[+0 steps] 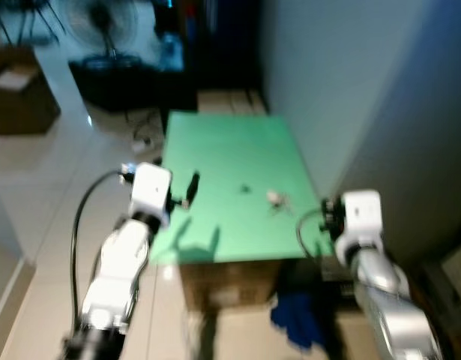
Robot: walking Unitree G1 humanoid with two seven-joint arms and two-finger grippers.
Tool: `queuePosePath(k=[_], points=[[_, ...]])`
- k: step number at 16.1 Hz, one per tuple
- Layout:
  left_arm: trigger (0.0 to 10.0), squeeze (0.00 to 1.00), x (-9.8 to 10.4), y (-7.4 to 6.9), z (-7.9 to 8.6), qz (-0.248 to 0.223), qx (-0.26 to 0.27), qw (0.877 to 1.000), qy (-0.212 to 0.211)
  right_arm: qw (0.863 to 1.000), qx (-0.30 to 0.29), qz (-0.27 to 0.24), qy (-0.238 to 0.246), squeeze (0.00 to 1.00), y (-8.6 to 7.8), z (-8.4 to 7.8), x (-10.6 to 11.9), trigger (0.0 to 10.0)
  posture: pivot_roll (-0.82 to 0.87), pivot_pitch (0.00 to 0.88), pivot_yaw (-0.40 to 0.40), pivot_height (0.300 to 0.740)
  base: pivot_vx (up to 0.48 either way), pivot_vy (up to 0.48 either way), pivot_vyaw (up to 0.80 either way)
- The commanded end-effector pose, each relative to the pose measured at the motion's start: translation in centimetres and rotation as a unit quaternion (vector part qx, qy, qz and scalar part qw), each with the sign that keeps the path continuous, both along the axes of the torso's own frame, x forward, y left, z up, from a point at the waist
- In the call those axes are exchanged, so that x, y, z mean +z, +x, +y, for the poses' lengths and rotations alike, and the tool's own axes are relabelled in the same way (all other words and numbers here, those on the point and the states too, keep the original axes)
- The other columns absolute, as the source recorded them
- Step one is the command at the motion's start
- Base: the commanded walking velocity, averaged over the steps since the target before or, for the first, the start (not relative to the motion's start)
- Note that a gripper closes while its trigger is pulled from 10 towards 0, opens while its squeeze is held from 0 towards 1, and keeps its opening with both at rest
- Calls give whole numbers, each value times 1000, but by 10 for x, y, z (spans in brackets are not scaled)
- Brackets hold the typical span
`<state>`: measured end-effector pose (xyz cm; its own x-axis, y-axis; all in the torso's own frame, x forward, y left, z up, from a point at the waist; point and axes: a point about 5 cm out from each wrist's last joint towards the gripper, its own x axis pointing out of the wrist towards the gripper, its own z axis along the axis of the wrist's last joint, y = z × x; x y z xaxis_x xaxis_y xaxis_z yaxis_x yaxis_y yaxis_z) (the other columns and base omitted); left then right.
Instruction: Hang keys on a hook
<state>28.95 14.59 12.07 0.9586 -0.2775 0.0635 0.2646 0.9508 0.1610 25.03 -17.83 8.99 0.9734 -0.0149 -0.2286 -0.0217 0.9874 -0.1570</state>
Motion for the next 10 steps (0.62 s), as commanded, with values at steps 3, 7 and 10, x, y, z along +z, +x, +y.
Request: queuePosePath(k=[3, 7, 10], points=[[10000, 0, 9, 4, 4, -27, 13, 1000, 4, 1000, 4, -17, -1, 0, 2, 2, 7, 10000, -75, 0, 27, 740, 0, 0, 0], [10000, 0, 9, 3, 3, -31, -2, 1000, 0, 999, 24, -19, -12, 0, 1, 4, 9, 10000, -73, 5, 32, 740, 152, 0, 119], [10000, 0, 10, 1, 2, -31, -12, 999, 0, 999, 37, -18, -20, 0, 1, 8, 9, 10000, -75, 5, 30, 740, 351, 0, 800]])
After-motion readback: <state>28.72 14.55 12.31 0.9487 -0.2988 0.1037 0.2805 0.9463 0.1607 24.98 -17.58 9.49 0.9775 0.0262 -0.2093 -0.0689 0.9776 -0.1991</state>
